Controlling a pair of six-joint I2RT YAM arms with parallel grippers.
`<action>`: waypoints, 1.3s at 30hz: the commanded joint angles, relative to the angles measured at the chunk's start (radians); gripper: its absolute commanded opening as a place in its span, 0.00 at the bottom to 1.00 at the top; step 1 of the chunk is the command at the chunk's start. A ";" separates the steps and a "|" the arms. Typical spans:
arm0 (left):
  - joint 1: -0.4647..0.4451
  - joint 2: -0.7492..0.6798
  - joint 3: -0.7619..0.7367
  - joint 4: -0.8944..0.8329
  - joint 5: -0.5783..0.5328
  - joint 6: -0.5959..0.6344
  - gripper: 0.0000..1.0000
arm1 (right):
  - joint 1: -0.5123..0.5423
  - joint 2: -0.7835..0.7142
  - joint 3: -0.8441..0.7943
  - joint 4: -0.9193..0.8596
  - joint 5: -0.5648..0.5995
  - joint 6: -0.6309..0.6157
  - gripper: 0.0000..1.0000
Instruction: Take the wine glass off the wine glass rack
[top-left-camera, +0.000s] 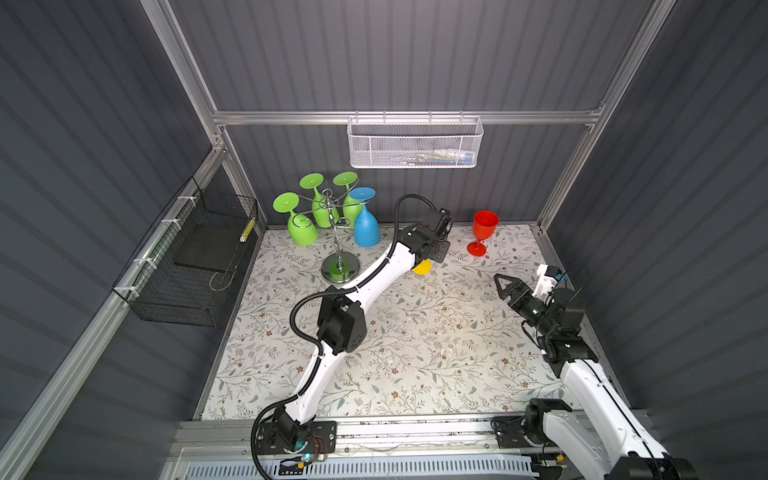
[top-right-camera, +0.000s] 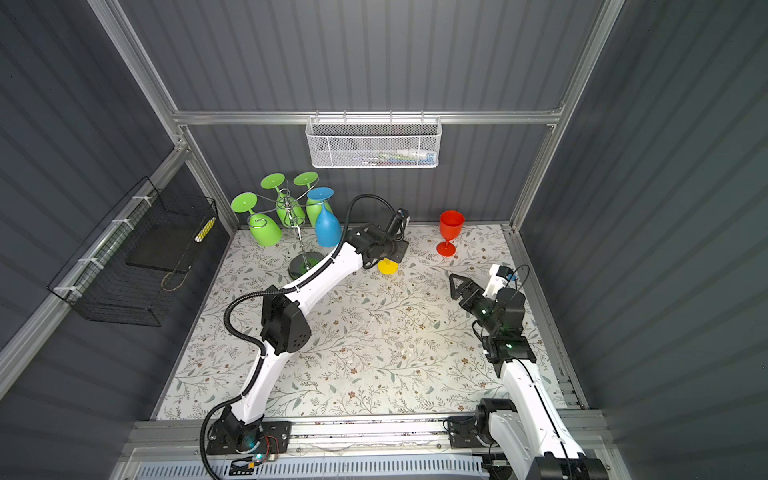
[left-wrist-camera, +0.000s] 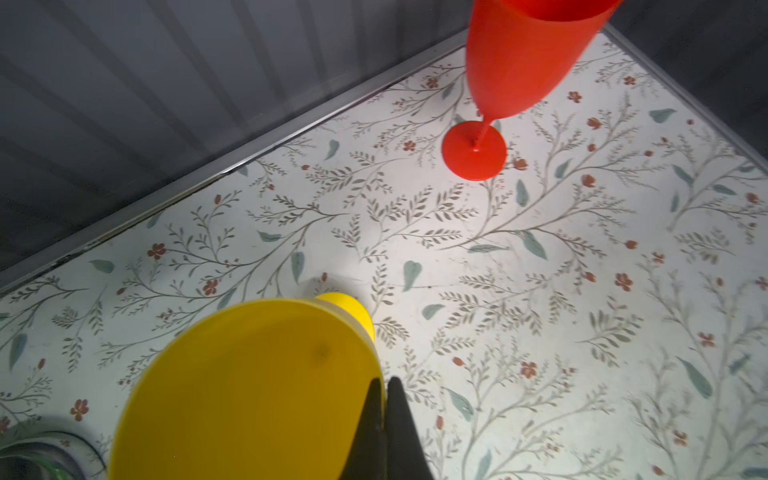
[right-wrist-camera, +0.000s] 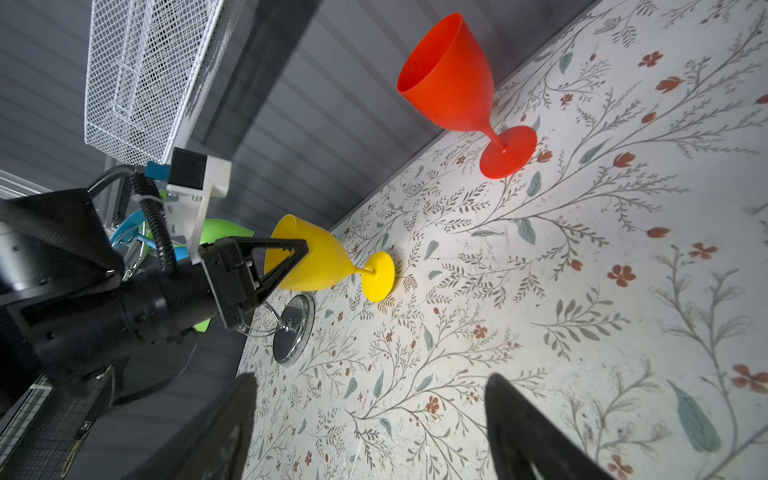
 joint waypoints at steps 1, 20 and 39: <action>0.029 0.027 0.058 0.010 0.015 0.045 0.00 | 0.018 0.002 -0.023 0.046 -0.030 -0.028 0.86; 0.110 0.116 0.152 0.089 0.070 0.061 0.02 | 0.078 0.050 -0.031 0.116 -0.050 -0.028 0.86; 0.117 0.147 0.206 0.116 0.084 0.071 0.52 | 0.078 0.040 -0.009 0.094 -0.061 -0.039 0.86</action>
